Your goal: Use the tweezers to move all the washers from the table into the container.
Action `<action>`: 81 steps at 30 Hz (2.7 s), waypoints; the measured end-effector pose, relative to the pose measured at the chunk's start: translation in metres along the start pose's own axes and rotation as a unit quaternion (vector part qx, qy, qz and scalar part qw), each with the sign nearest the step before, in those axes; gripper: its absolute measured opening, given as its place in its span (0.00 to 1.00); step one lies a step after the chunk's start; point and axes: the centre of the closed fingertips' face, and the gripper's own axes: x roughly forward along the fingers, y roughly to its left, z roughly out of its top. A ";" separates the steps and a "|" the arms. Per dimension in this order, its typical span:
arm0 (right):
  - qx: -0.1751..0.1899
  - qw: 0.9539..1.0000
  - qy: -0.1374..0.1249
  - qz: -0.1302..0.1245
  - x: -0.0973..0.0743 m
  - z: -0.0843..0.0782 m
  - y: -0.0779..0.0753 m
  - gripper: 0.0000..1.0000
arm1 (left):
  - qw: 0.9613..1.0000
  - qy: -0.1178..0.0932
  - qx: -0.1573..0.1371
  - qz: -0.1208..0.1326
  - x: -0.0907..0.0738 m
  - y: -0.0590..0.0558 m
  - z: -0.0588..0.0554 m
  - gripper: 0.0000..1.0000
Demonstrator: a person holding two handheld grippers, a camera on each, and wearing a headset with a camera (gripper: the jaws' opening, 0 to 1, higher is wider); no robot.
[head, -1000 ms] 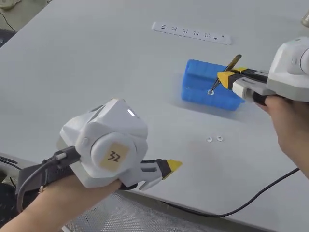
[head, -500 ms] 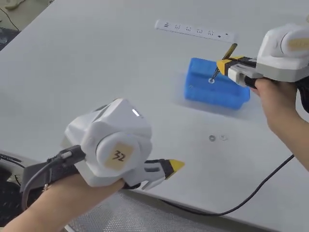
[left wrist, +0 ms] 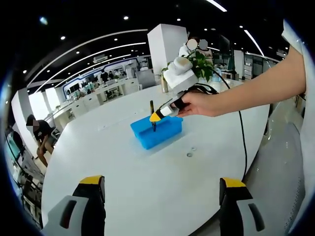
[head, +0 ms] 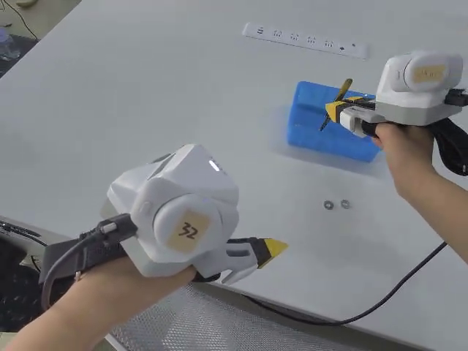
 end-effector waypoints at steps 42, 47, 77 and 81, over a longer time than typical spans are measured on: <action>-0.004 0.999 -0.048 0.017 -0.036 0.028 0.007 0.04 | 1.000 -0.001 0.006 0.009 -0.002 0.005 0.003 0.99; 0.003 0.997 -0.073 0.022 -0.062 0.037 0.015 0.04 | 1.000 -0.002 0.007 0.012 -0.003 0.007 0.003 0.99; 0.028 0.999 -0.002 0.031 -0.101 -0.060 0.065 0.04 | 1.000 -0.002 0.004 0.016 -0.004 0.009 -0.001 0.99; 0.027 0.999 0.010 0.027 -0.100 -0.070 0.063 0.04 | 1.000 -0.002 0.002 0.016 -0.005 0.009 -0.002 0.99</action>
